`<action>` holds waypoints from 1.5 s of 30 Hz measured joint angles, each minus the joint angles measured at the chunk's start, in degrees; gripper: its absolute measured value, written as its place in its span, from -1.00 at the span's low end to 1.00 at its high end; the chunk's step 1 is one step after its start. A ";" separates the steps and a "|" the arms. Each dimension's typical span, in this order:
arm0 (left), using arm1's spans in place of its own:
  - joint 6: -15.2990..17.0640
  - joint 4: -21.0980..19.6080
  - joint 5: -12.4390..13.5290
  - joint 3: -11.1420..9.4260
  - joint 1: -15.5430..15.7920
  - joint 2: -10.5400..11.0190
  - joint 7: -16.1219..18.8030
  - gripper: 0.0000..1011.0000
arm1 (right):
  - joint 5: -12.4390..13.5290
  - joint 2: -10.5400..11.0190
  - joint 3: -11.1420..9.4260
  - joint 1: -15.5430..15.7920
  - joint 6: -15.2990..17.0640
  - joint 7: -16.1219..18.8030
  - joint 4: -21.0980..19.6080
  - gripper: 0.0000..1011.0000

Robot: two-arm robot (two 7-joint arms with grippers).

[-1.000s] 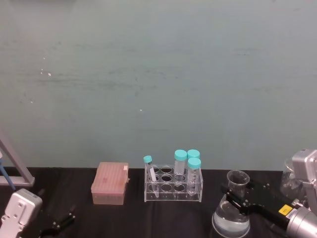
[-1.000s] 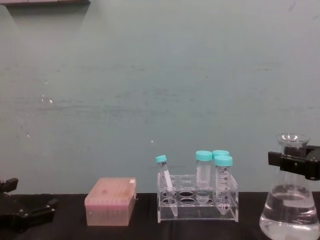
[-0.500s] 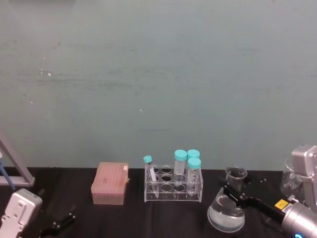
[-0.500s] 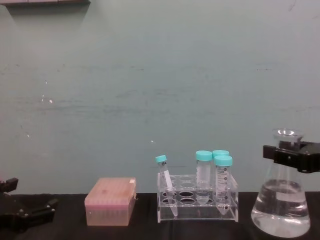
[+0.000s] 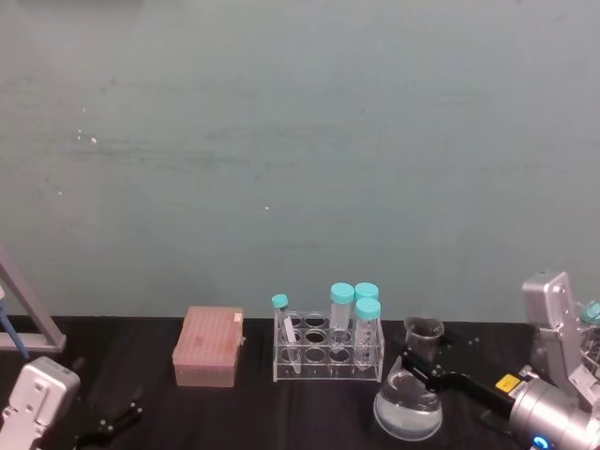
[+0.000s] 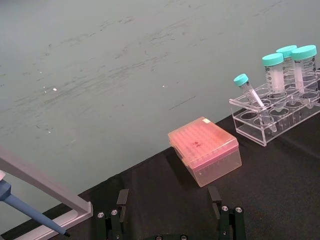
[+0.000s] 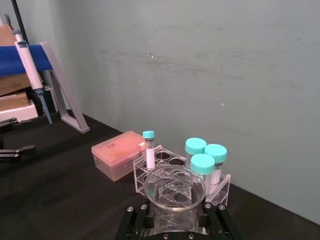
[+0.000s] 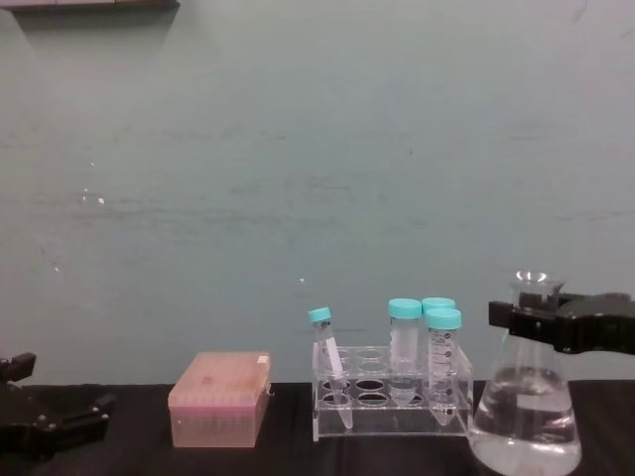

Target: Pick up the beaker with the right gripper, shake it three times, and then put it down.

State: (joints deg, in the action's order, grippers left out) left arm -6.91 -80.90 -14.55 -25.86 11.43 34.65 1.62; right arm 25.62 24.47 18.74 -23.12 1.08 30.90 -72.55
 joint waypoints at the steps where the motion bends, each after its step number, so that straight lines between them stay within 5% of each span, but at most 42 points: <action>1: 0.00 0.00 0.00 0.00 0.00 0.00 0.00 0.98 | 0.11 -0.11 0.27 -0.22 0.00 0.11 0.50 -0.11; 24: 0.00 0.00 0.00 0.00 0.00 0.00 0.00 0.98 | 2.19 1.80 1.74 1.92 0.93 0.47 -1.17 -0.11; 45: 0.00 0.00 0.00 0.00 0.00 0.00 0.00 0.98 | 2.64 0.94 3.20 0.53 0.42 0.91 1.07 -0.11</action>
State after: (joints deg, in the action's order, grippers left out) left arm -6.91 -80.90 -14.55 -25.86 11.43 34.65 1.62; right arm 28.26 25.41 21.95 -22.59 1.49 31.80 -71.48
